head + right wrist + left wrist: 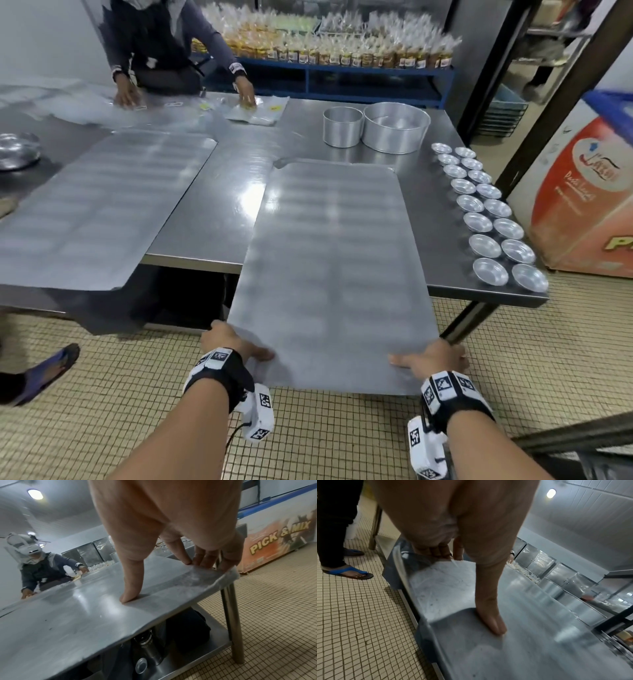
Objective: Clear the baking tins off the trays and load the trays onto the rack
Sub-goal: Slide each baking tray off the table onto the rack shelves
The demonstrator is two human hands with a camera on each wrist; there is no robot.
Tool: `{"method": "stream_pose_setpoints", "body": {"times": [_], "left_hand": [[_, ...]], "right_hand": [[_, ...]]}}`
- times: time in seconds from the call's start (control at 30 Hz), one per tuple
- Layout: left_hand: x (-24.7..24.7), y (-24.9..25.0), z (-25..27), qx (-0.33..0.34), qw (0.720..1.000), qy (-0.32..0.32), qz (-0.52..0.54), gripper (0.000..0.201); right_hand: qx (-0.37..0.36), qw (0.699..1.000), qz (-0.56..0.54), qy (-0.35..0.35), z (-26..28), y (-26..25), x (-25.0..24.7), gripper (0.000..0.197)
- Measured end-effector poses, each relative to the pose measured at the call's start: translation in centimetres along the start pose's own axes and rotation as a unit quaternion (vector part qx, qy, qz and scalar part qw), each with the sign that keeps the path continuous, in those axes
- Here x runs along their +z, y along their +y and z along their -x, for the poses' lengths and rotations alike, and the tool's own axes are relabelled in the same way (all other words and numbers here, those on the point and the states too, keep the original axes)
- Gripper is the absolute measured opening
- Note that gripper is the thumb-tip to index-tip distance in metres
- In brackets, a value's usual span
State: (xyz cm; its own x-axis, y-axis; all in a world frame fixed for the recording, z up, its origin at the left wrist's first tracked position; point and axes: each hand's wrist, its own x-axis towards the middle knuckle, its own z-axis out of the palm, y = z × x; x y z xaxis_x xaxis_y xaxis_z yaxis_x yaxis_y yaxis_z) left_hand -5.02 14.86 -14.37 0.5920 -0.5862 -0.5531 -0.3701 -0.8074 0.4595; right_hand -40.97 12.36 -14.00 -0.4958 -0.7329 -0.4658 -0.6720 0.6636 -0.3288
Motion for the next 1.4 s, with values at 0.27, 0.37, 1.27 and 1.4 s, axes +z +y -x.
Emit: {"method": "stream_pose_setpoints", "body": {"times": [0.27,0.37,1.27,1.4], "left_hand": [[-6.6,-3.1,-2.4,0.005,0.998,0.052,0.016,0.126],[-9.5,-4.8,-3.9,-0.002,0.998,0.061,0.014,0.125],[-28.4,-19.8,-20.6,-0.039,0.992,0.027,-0.119,0.126],[-30.6,-19.1,-19.2,-0.069,0.994,0.034,-0.081,0.117]], "right_hand": [[-0.045,0.998,-0.008,-0.038,3.2,-6.0,4.3,0.107],[-0.061,0.997,-0.014,-0.051,5.6,-8.7,5.9,0.094],[-0.096,0.991,0.068,-0.055,18.6,-28.7,21.6,0.102],[-0.084,0.993,0.049,-0.062,18.6,-30.4,22.5,0.123]]}}
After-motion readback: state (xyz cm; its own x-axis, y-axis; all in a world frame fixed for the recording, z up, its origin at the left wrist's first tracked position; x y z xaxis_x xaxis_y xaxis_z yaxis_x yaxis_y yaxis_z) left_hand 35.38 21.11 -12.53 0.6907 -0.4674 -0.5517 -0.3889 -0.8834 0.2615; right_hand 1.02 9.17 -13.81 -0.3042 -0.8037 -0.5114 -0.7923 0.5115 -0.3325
